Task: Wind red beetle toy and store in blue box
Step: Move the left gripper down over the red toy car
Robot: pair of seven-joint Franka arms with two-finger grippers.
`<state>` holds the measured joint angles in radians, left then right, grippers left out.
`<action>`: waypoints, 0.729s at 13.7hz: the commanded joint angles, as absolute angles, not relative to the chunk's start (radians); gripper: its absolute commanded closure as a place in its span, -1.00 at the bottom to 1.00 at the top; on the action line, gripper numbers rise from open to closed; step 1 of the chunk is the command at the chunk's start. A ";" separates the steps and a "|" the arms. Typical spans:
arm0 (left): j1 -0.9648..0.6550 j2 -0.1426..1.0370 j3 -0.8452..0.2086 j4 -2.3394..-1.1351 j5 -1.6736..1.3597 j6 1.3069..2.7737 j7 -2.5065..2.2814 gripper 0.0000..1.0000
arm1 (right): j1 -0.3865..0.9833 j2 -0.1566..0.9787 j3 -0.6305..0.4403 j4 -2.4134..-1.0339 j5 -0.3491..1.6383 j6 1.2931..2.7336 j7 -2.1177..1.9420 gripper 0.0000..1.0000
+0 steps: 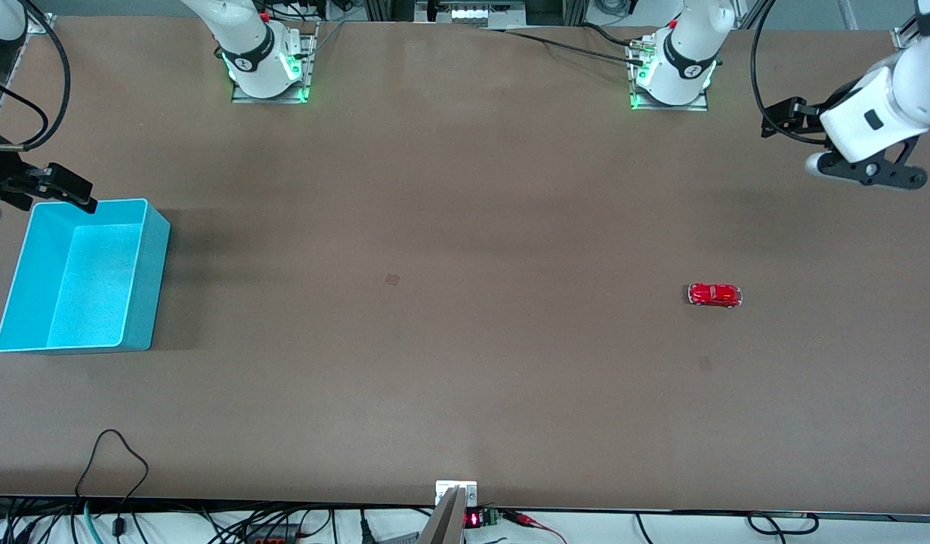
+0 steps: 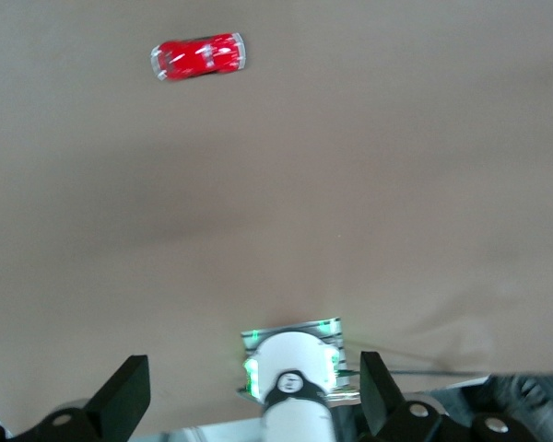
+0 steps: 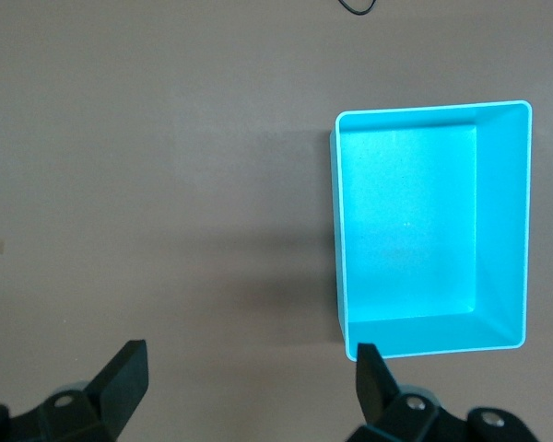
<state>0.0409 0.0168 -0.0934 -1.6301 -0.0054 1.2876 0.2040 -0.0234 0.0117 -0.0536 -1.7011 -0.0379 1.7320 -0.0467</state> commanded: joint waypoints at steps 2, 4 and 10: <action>0.081 0.118 -0.092 -1.686 0.026 1.497 0.638 -1.00 | -0.023 0.008 -0.051 -1.697 -0.044 1.733 -0.035 -1.00; 0.083 0.133 -0.092 -1.747 0.067 1.627 0.802 -1.00 | -0.023 0.008 -0.051 -1.697 -0.044 1.733 -0.035 -1.00; 0.100 0.179 -0.094 -1.981 0.130 2.056 1.136 -1.00 | -0.021 0.008 -0.051 -1.697 -0.054 1.732 -0.037 -1.00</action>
<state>0.0852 0.1923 -0.0922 -1.8946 0.1098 1.9420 1.0435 -0.0233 0.0117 -0.0535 -1.7007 -0.0379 1.7334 -0.0467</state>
